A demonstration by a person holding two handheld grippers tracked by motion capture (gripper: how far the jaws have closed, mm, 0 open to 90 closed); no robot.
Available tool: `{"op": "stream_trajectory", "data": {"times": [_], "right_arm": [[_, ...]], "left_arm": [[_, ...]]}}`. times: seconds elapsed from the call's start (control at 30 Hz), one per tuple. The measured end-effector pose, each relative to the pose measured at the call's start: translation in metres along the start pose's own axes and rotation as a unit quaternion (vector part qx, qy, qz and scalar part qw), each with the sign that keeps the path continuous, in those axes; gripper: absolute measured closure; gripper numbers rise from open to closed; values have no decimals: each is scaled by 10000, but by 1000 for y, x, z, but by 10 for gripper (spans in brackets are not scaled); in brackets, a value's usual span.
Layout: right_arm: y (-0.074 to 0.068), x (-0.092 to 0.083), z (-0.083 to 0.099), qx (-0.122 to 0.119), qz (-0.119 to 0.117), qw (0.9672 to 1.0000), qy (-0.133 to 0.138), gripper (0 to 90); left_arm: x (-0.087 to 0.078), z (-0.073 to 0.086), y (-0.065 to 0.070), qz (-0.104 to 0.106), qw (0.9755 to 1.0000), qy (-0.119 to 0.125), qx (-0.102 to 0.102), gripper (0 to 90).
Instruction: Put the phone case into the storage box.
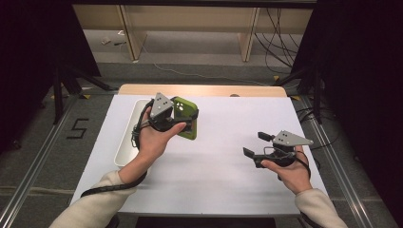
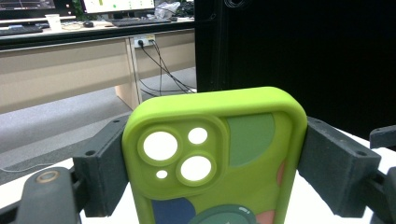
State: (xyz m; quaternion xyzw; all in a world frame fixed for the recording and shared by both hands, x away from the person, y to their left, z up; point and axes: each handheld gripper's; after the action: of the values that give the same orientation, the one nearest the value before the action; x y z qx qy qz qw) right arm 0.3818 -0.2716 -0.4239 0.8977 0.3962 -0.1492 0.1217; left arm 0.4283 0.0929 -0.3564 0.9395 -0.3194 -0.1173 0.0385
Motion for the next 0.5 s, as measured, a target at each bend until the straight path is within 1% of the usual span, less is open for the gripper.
{"op": "stream_trajectory", "data": {"times": [0.33,0.5], "right_arm": [[1,-1,2,2,1,10000,8,157],[2,-2,3,-5,12,10000,-4,157]], "left_arm": [[-4,-2,-6,-90,10000,20,-18,166],[-6,-3,-10,-141,9999,43,-65,166]]}}
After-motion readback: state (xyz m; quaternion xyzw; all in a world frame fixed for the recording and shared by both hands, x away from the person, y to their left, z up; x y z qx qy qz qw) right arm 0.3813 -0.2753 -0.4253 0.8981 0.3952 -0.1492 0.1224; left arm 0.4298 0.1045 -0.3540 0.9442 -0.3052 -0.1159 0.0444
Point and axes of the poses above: each handheld gripper's, and its own axes: x roughly forward along the jaws, z roughly out of its underside, y roughly to its right, and after that the axes turned 7 degrees about -x, right-handed
